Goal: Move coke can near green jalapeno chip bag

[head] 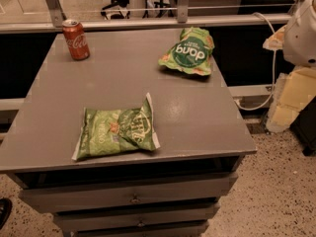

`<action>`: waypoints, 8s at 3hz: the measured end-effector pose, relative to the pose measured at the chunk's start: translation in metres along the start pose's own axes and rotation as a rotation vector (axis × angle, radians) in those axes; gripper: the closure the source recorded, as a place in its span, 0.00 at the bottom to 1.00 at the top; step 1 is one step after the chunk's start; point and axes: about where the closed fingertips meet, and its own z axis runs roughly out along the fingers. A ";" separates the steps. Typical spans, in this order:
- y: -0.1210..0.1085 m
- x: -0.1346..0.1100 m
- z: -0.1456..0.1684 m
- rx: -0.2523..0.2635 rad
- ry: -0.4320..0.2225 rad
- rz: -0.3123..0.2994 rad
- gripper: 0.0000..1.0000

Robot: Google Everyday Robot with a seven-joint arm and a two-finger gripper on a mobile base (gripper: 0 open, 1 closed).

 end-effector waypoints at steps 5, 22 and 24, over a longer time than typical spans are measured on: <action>-0.096 -0.213 0.080 0.050 -0.399 0.034 0.00; -0.039 -0.245 0.178 -0.181 -0.918 0.063 0.98; -0.039 -0.245 0.177 -0.181 -0.918 0.063 0.52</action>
Offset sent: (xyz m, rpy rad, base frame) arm 0.0919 0.0860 -0.0269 0.1122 -0.0978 0.0669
